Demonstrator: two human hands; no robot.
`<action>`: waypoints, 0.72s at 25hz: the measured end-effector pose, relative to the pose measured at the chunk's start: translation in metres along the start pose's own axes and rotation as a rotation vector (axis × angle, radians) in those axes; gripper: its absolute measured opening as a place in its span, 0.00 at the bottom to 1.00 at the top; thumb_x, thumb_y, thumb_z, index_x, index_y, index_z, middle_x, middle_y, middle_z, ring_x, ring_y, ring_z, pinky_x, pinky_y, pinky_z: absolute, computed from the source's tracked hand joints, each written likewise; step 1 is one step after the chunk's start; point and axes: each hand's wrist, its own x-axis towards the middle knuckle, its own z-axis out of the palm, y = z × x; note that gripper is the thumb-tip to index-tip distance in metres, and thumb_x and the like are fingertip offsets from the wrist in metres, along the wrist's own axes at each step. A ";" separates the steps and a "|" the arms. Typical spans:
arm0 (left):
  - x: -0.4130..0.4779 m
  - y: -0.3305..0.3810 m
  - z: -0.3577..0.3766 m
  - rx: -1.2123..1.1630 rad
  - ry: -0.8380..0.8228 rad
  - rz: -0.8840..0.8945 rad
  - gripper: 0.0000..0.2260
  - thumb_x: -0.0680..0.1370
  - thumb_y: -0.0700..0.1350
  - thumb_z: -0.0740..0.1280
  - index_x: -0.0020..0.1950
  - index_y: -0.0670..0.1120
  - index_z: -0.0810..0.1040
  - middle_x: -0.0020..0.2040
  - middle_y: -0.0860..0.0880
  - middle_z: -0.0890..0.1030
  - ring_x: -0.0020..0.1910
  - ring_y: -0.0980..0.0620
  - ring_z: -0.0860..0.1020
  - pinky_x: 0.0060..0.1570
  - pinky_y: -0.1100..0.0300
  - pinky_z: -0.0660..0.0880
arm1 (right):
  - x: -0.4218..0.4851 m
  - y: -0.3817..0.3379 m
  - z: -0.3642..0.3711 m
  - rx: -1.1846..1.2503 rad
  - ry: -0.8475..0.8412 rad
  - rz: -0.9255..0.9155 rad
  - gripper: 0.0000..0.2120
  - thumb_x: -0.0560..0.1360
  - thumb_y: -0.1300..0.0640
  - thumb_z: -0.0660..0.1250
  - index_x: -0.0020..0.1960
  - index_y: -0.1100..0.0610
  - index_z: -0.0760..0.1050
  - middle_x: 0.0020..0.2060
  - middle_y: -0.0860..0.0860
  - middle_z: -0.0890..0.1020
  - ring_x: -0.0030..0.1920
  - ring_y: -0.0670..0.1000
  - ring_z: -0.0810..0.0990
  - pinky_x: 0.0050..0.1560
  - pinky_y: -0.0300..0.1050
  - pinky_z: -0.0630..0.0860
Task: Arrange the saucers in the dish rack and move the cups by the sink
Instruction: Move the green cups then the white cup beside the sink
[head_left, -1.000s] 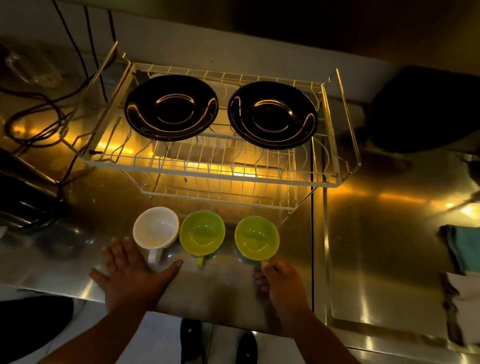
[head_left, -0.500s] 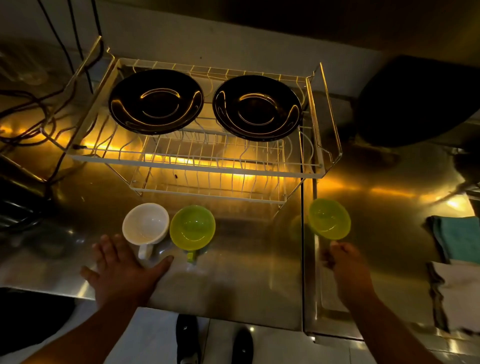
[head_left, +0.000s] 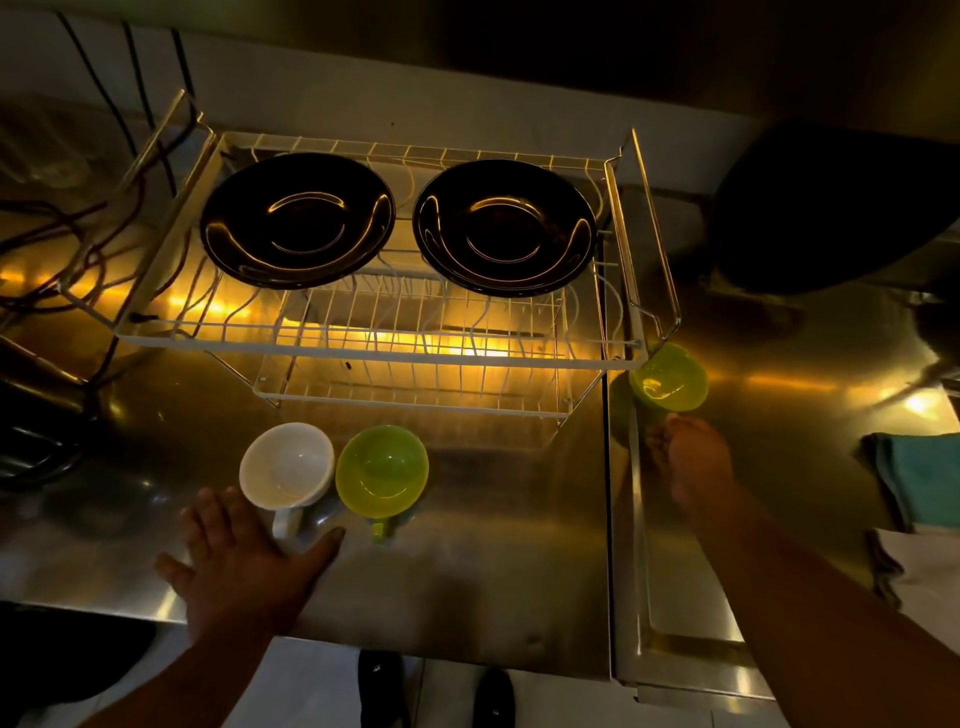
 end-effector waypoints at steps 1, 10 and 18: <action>0.000 0.000 0.000 0.000 0.001 0.000 0.60 0.64 0.86 0.52 0.83 0.45 0.50 0.84 0.41 0.52 0.83 0.41 0.48 0.74 0.28 0.49 | 0.005 0.000 0.002 0.003 0.011 0.017 0.07 0.81 0.55 0.61 0.56 0.56 0.75 0.45 0.54 0.82 0.43 0.49 0.80 0.43 0.44 0.76; -0.002 0.003 -0.007 -0.016 -0.035 -0.014 0.62 0.63 0.86 0.49 0.84 0.46 0.46 0.85 0.42 0.48 0.84 0.42 0.44 0.75 0.29 0.47 | 0.019 0.006 0.009 -0.030 0.064 0.098 0.08 0.81 0.54 0.60 0.55 0.57 0.75 0.42 0.52 0.82 0.37 0.47 0.78 0.36 0.41 0.74; -0.003 0.005 -0.012 -0.045 -0.046 -0.009 0.62 0.63 0.86 0.50 0.84 0.46 0.44 0.85 0.42 0.47 0.83 0.42 0.44 0.75 0.28 0.49 | 0.021 0.000 0.008 -0.174 0.050 0.054 0.06 0.81 0.54 0.61 0.47 0.53 0.74 0.44 0.53 0.83 0.39 0.49 0.78 0.37 0.45 0.75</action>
